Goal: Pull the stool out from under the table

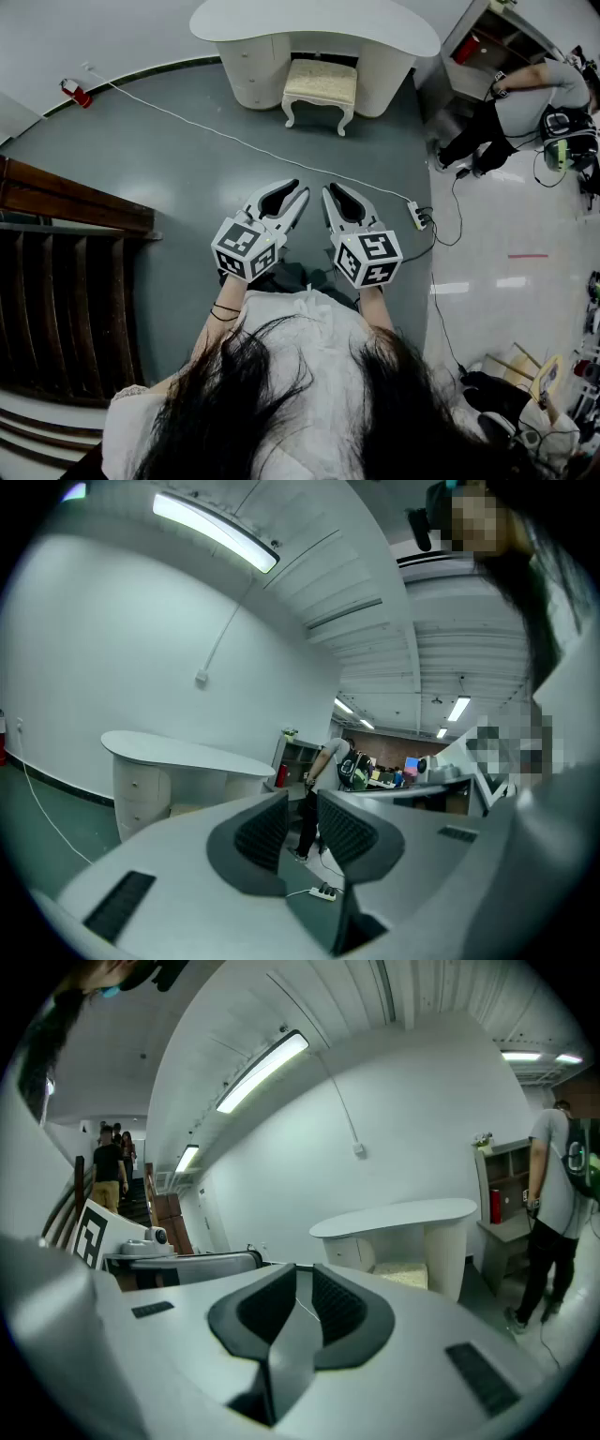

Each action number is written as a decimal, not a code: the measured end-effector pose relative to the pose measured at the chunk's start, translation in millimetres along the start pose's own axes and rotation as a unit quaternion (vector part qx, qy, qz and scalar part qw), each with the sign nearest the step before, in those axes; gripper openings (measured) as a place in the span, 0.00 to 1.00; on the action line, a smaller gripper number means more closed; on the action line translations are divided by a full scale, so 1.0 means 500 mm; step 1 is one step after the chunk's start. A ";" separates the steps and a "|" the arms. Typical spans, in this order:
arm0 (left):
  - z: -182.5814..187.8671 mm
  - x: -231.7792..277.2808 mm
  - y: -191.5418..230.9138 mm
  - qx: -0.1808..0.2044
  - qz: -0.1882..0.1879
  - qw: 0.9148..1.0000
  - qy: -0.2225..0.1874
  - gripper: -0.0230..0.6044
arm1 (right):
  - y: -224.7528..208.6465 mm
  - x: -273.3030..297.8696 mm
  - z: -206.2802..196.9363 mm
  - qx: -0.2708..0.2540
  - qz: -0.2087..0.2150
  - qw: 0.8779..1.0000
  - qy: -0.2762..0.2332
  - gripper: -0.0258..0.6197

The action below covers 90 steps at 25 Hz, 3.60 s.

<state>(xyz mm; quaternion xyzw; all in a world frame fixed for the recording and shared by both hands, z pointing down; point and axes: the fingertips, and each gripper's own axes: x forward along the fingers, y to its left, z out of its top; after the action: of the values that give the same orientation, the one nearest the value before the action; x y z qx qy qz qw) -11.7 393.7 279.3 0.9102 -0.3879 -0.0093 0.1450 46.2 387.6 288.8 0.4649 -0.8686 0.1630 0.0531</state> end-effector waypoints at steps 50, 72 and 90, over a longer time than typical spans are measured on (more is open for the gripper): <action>0.077 0.227 0.390 -0.034 0.013 0.999 0.020 0.21 | -0.228 0.394 0.067 0.053 -0.039 0.997 0.038 0.14; 0.044 0.440 0.438 0.038 0.023 0.995 0.088 0.21 | -0.447 0.470 0.048 0.082 -0.032 0.994 0.069 0.14; -0.111 0.567 0.765 0.041 0.045 0.991 0.121 0.21 | -0.623 0.612 -0.076 0.068 -0.087 0.986 0.127 0.14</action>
<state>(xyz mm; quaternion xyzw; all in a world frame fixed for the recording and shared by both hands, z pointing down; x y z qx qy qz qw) -75.3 -44.5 463.4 0.8916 -0.4077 0.1229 0.1537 129.0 -2.0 471.9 0.5167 -0.7981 0.2740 0.1448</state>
